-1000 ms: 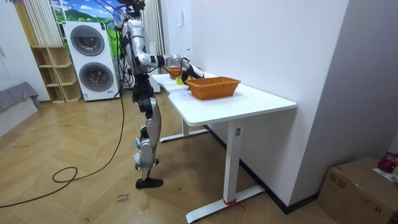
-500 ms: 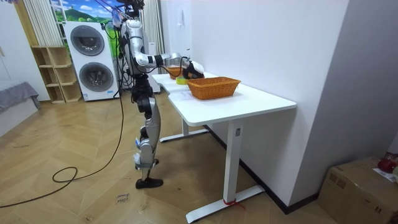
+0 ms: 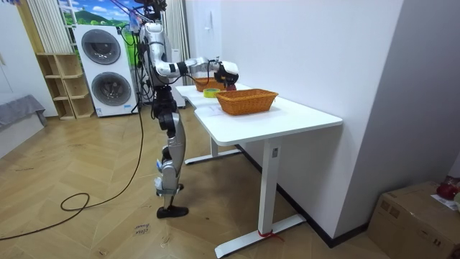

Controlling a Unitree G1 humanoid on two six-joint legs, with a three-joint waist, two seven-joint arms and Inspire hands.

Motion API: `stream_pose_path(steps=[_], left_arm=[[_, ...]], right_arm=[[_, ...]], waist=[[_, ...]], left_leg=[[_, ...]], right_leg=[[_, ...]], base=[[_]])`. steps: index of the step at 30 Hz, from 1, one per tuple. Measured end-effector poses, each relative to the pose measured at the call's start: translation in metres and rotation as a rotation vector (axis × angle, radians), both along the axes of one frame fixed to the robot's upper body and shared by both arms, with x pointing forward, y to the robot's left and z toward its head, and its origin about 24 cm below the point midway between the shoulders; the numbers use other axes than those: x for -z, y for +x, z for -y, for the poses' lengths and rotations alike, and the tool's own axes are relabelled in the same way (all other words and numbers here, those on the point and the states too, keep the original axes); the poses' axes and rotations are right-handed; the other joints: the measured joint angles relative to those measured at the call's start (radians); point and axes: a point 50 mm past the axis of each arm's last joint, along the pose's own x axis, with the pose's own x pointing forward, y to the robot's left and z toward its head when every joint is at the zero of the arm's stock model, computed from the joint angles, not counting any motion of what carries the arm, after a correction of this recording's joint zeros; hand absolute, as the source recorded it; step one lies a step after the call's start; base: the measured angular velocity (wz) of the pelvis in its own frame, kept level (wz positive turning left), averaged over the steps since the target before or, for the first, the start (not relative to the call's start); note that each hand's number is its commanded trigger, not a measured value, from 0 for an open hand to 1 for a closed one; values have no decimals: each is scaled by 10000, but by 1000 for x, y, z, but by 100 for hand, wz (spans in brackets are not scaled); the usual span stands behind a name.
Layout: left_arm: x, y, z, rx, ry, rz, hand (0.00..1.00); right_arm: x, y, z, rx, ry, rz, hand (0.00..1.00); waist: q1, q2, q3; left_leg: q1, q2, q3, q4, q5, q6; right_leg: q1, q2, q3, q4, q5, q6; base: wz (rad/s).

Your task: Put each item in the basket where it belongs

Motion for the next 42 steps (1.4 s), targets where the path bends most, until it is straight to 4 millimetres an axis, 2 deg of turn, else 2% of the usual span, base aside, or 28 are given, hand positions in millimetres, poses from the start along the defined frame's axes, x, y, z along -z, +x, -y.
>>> stream_pose_path(steps=[12, 18, 26, 31, 35, 42], left_arm=[[3, -19, 0, -212, -90, -670, 0], [2, -20, -4, -548, -24, -507, 0], [2, -29, -5, -1103, 195, -581, 0], [1, -29, -5, -1112, 240, -588, 0], [2, -30, -5, -1121, 232, -624, 0], [2, -35, -5, -1148, 229, -729, 0]], right_arm=[[-10, 1, 6, 638, 951, 1013, 100], [-22, -1, 26, 1590, 1000, 2048, 100], [-30, -3, 45, 2901, 1124, 2961, 100], [-29, -6, 48, 3322, 1347, 3222, 100], [-23, -6, 55, 3804, 1320, 3160, 100], [-25, -7, 60, 4096, 1178, 3448, 100]], waist=[[-270, -33, 13], [-362, -34, 23], [-687, -34, 19], [-817, -42, 7], [-811, -73, -14], [-811, -78, -12]], left_leg=[[2, -1, -3, 25, 0, 0], [-13, 1, -9, 6, -4, -1], [-2, -1, 0, 3, -3, 0], [2, 1, 1, 10, -3, 0], [26, 1, 4, 9, -2, 0], [154, 4, 4, -15, -2, 0]], right_leg=[[21, -5, 3, 7, 0, 0], [15, 2, -35, 5, 0, 0], [7, 3, -15, -1, 0, 1], [11, 1, -38, 2, 0, 0], [21, 0, -23, 9, 0, 0], [130, 3, -23, 11, 0, 1]], base=[[0], [0], [0], [0], [0], [0]])
